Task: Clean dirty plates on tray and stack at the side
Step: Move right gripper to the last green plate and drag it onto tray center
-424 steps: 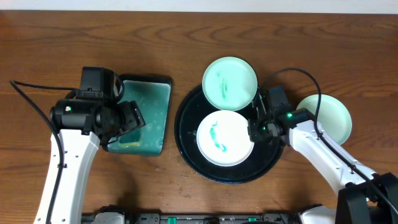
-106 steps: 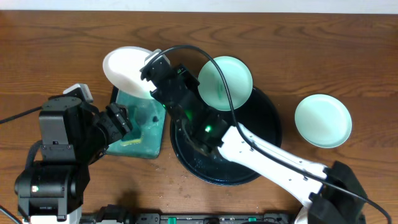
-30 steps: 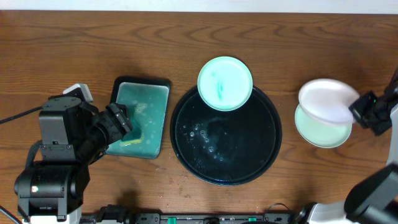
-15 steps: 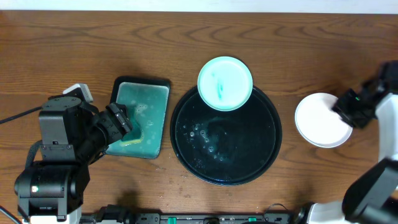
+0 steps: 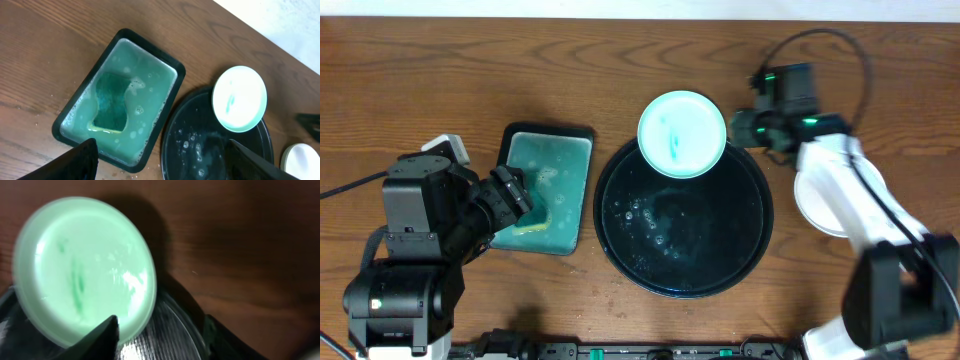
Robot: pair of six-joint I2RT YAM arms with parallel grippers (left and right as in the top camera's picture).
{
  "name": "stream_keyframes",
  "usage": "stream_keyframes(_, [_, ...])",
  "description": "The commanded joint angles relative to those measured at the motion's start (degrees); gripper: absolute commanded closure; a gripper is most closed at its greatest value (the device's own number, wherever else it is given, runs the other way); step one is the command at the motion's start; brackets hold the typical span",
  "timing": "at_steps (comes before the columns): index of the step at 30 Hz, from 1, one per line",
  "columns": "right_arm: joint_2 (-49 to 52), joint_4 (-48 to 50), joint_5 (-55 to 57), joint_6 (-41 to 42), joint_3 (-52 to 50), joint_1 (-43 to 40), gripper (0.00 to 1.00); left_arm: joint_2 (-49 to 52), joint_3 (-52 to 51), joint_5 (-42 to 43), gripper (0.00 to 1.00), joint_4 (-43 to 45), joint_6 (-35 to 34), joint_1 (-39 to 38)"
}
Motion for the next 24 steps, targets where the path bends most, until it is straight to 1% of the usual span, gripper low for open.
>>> stream_keyframes(1, [5.73,3.54,5.75,-0.87,-1.16,2.56,0.44,-0.09,1.38,0.55,0.20,-0.11,0.35,0.17])
stream_keyframes(5, [10.62,8.22,5.75,-0.79,-1.16,3.45,0.40,-0.09,1.38,0.57,0.20,-0.11,0.35,0.17])
stream_keyframes(6, [11.52,8.98,5.73,-0.79,-1.16,3.45,0.44,-0.09,1.38,0.57,0.20,-0.11,0.35,0.17])
stream_keyframes(7, [11.91,9.29,5.73,-0.76,-1.16,3.45,0.59,-0.09,1.38,0.57,0.20,-0.11,0.35,0.17])
stream_keyframes(9, [12.17,8.96,5.05,-0.33,-1.16,3.45,0.92,-0.09,1.38,0.57,0.20,-0.11,0.35,0.17])
stream_keyframes(10, [12.00,8.48,4.74,-0.31,-1.16,3.45,0.99,-0.09,1.38,0.57,0.20,-0.11,0.35,0.17])
stream_keyframes(15, [8.85,3.93,4.42,-0.33,-0.94,3.45,0.99,-0.09,1.38,0.57,0.20,-0.11,0.35,0.17])
stream_keyframes(20, [0.55,-3.10,2.97,0.04,-0.94,3.45,0.99,-0.09,1.38,0.57,0.20,-0.11,0.35,0.17])
stream_keyframes(24, [-5.27,-12.66,1.18,6.19,-0.96,3.48,0.99,-0.09,1.38,0.57,0.20,-0.11,0.35,0.17])
